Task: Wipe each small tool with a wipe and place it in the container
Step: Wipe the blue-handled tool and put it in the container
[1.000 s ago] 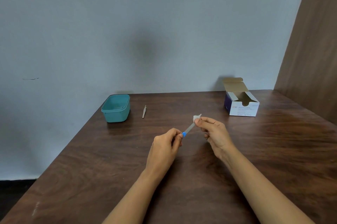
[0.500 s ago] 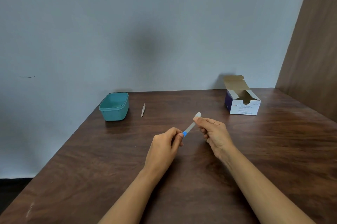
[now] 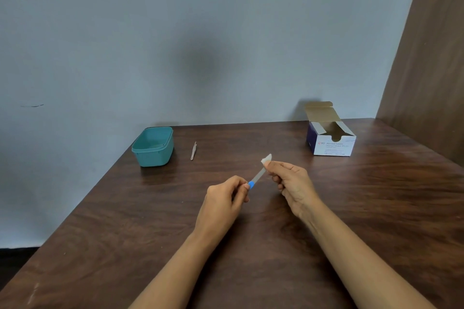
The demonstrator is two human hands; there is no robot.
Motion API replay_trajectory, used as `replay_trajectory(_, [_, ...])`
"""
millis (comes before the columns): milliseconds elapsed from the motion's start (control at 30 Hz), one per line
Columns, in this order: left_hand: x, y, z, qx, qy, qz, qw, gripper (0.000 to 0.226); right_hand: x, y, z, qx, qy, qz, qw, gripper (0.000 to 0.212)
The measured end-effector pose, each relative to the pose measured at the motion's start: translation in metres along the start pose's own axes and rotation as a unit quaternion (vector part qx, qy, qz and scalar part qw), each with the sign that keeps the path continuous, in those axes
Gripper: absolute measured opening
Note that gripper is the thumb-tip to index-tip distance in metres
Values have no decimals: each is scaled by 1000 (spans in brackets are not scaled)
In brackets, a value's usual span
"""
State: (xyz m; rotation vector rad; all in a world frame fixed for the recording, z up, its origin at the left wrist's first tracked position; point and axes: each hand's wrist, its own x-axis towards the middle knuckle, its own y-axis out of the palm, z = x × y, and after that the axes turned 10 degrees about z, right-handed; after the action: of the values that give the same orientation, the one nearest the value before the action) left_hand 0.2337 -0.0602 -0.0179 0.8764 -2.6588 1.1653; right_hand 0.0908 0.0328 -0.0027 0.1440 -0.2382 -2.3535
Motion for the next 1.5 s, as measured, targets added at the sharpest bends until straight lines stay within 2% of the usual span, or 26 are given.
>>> replay_trajectory(233, [0, -1, -1, -17, -13, -10, 1000, 14, 2, -3, 0, -3, 11, 12, 1000, 9])
replay_trajectory(500, [0, -1, -7, -51, -10, 4, 999, 14, -2, -1, 5, 41, 9, -16, 999, 10])
replay_trajectory(567, [0, -1, -7, -68, -17, -4, 998, 15, -2, -1, 9, 77, -26, -27, 996, 4])
replay_trajectory(633, [0, -1, -7, -82, -24, -18, 996, 17, -2, -4, 14, 94, -88, -52, 990, 9])
replay_trajectory(733, [0, 0, -7, -95, -38, -37, 994, 17, -4, -10, 18, -6, -193, -65, 979, 15])
replay_trajectory(800, [0, -1, -7, -95, -43, -46, 993, 17, -6, -8, 17, -105, -273, -30, 956, 15])
replay_trajectory(833, [1, 0, -7, -92, -43, -52, 993, 17, -8, -6, 15, -169, -321, -15, 932, 15])
replay_trajectory(933, [2, 0, -7, -93, -36, -59, 993, 17, -9, 0, 2, -394, -443, 29, 805, 8])
replay_trajectory(967, [1, 0, -7, -95, -32, -58, 993, 17, -9, 1, -2, -441, -453, 45, 773, 10])
replay_trajectory(1000, [1, -1, -7, -97, -25, -55, 993, 17, -9, 2, -4, -463, -451, 57, 761, 11])
replay_trajectory(1067, [0, -1, -7, -97, -14, -46, 994, 17, -7, 2, -4, -480, -445, 57, 754, 11])
replay_trajectory(1133, [0, -1, -9, -94, -9, -44, 995, 17, -4, -2, -2, -486, -445, 24, 752, 13])
replay_trajectory(1233, [0, 0, -11, -96, -8, -42, 994, 17, 1, -12, 2, -456, -425, -42, 781, 13])
replay_trajectory(1300, [0, 1, -12, -94, -5, -42, 995, 17, 1, -14, 2, -445, -410, -58, 794, 12])
replay_trajectory(1367, [-1, 1, -12, -93, -4, -45, 995, 17, -3, -9, 2, -442, -417, -38, 794, 12])
replay_trajectory(1500, [0, -1, -10, -100, -5, -55, 993, 17, -12, 5, -1, -482, -437, 50, 758, 11])
